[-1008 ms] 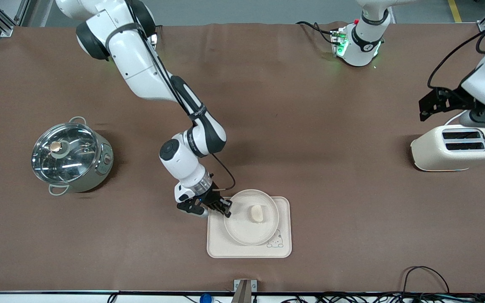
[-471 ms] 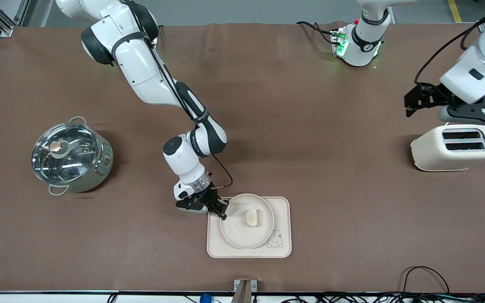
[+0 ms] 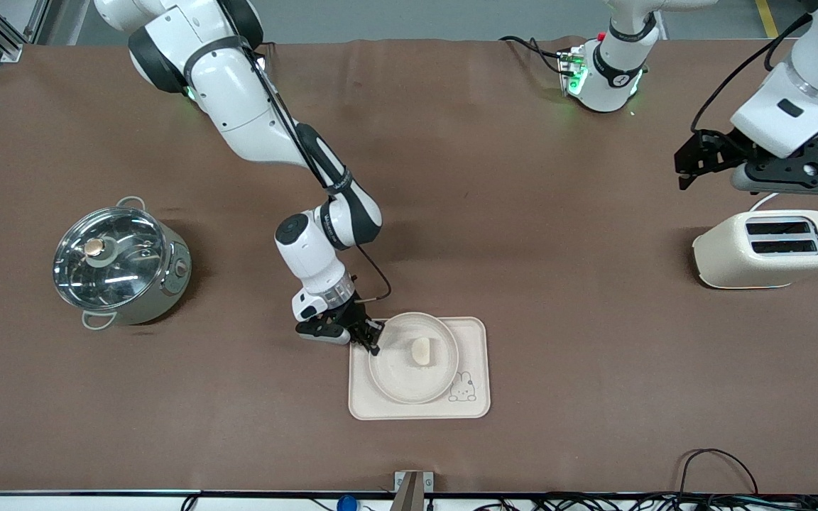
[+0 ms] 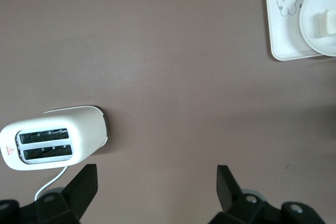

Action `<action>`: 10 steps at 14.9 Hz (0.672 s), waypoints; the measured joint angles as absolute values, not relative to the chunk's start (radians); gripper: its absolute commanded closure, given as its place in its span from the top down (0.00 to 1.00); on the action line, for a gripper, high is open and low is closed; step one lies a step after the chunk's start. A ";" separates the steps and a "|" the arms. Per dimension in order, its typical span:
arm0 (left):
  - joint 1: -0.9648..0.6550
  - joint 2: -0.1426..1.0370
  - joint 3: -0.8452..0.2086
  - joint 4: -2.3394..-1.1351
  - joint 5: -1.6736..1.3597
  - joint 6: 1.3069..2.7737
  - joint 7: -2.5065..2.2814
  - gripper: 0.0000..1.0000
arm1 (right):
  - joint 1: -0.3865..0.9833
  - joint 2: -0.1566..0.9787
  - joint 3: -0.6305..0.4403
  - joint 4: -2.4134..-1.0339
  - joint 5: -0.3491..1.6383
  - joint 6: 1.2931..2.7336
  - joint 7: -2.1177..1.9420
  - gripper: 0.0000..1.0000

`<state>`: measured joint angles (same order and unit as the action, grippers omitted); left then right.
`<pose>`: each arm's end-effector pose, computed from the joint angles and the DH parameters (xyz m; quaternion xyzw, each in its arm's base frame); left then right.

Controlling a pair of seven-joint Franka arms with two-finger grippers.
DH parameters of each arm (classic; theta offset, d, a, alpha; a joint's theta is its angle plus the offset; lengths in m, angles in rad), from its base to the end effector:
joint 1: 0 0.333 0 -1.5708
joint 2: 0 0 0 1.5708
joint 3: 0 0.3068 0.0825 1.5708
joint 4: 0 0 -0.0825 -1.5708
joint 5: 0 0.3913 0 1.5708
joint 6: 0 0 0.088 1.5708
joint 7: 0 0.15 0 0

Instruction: Place bun in plate and plate on tray

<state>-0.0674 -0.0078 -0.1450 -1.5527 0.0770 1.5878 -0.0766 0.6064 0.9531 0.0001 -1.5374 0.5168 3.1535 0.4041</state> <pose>0.5532 -0.1079 0.5874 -0.9967 0.0676 -0.0268 0.0356 0.6440 0.3928 0.1110 -0.9340 0.1490 -0.2364 0.2226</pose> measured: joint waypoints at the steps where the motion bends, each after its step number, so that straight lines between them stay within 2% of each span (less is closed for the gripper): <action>1: -0.067 -0.007 -0.143 -1.553 0.077 1.592 -0.077 1.00 | 0.608 0.949 0.000 -1.546 0.517 3.150 0.404 0.94; 2: -0.067 -0.006 -0.142 -1.552 0.077 1.598 -0.077 1.00 | 0.608 0.948 0.000 -1.547 0.518 3.151 0.404 1.00; 5: -0.067 0.002 -0.141 -1.538 0.077 1.614 -0.077 1.00 | 0.610 0.944 0.001 -1.550 0.520 3.142 0.407 1.00; 10: -0.018 0.009 -0.138 -1.522 0.064 1.635 -0.076 1.00 | 0.601 0.870 -0.016 -1.559 0.526 2.961 0.411 1.00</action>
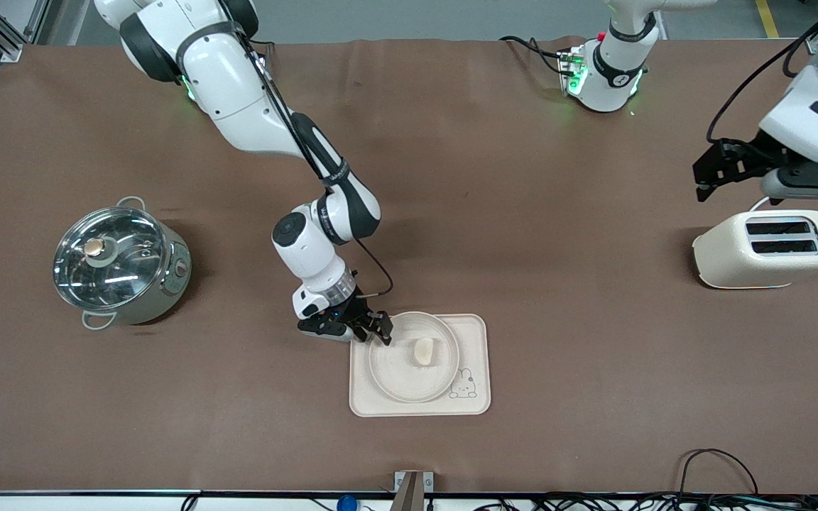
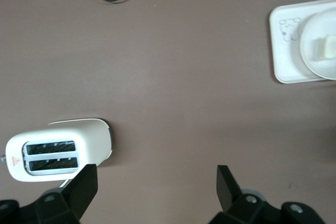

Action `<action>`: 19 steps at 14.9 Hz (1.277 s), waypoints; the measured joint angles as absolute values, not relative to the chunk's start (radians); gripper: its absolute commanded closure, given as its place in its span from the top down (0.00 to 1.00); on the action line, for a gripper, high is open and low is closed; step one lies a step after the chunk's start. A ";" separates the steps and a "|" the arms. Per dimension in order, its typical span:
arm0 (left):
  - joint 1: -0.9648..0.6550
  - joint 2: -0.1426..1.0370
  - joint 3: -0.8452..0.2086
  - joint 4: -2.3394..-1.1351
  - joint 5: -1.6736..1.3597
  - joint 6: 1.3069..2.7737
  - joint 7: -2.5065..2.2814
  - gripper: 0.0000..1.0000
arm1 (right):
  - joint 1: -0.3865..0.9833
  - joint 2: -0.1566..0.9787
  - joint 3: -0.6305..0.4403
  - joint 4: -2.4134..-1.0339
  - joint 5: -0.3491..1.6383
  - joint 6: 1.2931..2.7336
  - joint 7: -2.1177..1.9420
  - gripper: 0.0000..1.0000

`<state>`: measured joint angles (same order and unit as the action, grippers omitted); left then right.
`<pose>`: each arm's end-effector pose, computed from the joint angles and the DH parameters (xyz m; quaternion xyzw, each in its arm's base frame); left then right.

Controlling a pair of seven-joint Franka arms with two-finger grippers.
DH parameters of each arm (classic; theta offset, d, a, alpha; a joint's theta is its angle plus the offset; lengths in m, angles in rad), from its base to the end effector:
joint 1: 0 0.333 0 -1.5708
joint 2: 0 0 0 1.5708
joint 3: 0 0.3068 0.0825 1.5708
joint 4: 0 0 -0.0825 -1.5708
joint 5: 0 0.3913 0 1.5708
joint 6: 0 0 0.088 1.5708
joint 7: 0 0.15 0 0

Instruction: Place bun in plate and plate on tray

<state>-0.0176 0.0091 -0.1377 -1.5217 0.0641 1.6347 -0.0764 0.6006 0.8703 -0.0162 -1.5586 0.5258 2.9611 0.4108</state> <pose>0.5706 -0.0796 0.5974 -0.9974 0.0397 -0.0552 0.0252 0.6427 0.3915 0.1361 -0.9494 0.1484 -0.1730 0.2160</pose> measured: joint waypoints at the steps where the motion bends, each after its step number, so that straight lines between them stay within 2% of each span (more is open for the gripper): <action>1: 0.014 0.010 -0.137 -1.521 0.027 1.635 -0.073 1.00 | 0.596 0.846 -0.026 -1.564 0.526 2.924 0.411 1.00; 4: 0.083 0.018 -0.136 -1.521 -0.050 1.634 -0.054 1.00 | 0.590 0.749 -0.090 -1.585 0.526 2.755 0.411 1.00; 6: 0.080 0.019 -0.142 -1.521 -0.053 1.634 -0.054 1.00 | 0.591 0.667 -0.158 -1.596 0.506 2.575 0.407 1.00; 9: 0.074 0.019 -0.181 -1.520 -0.011 1.634 -0.061 1.00 | 0.581 0.534 -0.251 -1.599 0.310 2.288 0.406 1.00; 15: 0.080 0.017 -0.205 -1.517 0.017 1.634 -0.069 1.00 | 0.404 0.258 -0.300 -1.609 0.146 1.860 0.227 1.00; 19: 0.081 0.017 -0.203 -1.516 0.017 1.634 -0.064 1.00 | 0.306 0.097 -0.302 -1.614 0.041 1.712 0.099 1.00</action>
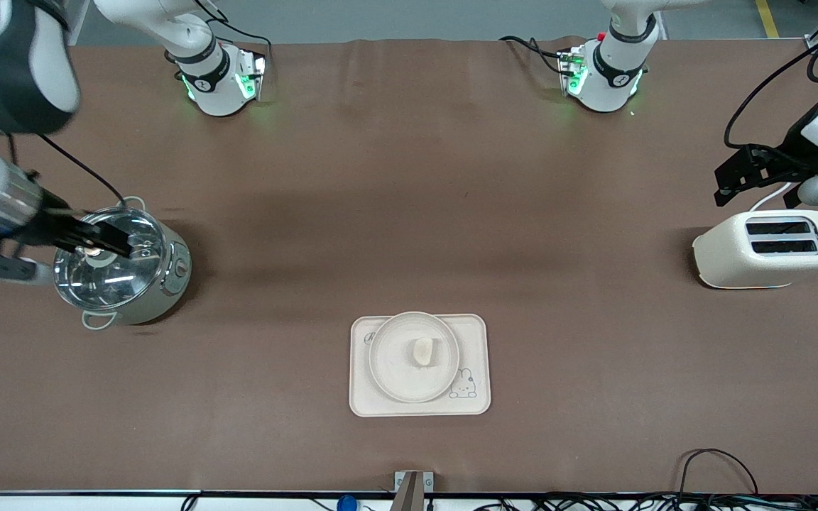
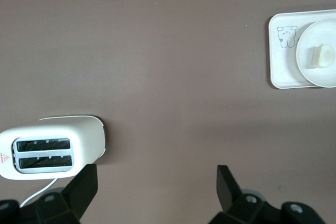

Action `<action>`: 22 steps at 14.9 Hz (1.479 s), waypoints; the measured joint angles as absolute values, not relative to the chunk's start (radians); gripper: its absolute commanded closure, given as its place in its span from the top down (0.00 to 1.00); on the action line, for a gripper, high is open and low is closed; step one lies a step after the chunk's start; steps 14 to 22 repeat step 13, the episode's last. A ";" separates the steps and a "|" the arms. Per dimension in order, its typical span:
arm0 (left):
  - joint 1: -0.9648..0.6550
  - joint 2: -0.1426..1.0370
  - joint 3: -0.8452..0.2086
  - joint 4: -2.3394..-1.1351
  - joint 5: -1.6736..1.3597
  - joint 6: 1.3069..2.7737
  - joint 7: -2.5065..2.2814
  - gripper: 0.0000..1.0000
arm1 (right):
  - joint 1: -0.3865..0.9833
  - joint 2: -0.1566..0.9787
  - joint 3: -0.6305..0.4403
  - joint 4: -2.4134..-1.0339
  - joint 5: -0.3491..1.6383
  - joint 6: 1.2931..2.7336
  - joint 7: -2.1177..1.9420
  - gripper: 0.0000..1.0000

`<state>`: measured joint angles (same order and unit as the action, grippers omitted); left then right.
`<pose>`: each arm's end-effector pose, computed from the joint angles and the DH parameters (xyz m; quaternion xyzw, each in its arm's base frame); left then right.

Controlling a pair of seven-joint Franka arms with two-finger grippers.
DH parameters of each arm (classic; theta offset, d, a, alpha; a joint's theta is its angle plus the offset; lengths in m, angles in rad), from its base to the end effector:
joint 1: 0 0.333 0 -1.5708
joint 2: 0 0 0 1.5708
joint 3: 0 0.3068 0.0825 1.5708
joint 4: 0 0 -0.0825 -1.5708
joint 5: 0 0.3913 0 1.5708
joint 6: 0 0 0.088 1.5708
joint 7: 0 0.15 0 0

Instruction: Place bun in plate and plate on tray

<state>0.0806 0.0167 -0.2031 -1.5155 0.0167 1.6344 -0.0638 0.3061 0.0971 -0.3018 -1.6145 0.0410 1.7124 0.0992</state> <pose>0.5743 -0.0674 0.5959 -0.9982 0.0293 -0.0516 0.0019 0.5982 0.0140 0.5097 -0.9988 0.0496 -0.0023 0.0060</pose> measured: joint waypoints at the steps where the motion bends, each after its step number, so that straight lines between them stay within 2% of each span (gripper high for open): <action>1: 0.081 0.017 -0.203 -1.515 0.017 1.634 -0.064 1.00 | 0.290 0.065 -0.302 -1.615 0.031 1.690 0.070 1.00; 4: 0.081 0.017 -0.202 -1.515 0.017 1.634 -0.063 1.00 | 0.222 0.008 -0.301 -1.607 0.022 1.632 -0.038 1.00; 7: 0.081 0.017 -0.201 -1.515 0.017 1.634 -0.063 1.00 | 0.182 -0.002 -0.301 -1.589 0.022 1.608 -0.079 1.00; 22: 0.081 0.017 -0.200 -1.514 0.017 1.634 -0.064 1.00 | 0.181 0.000 -0.289 -1.581 0.022 1.610 -0.082 1.00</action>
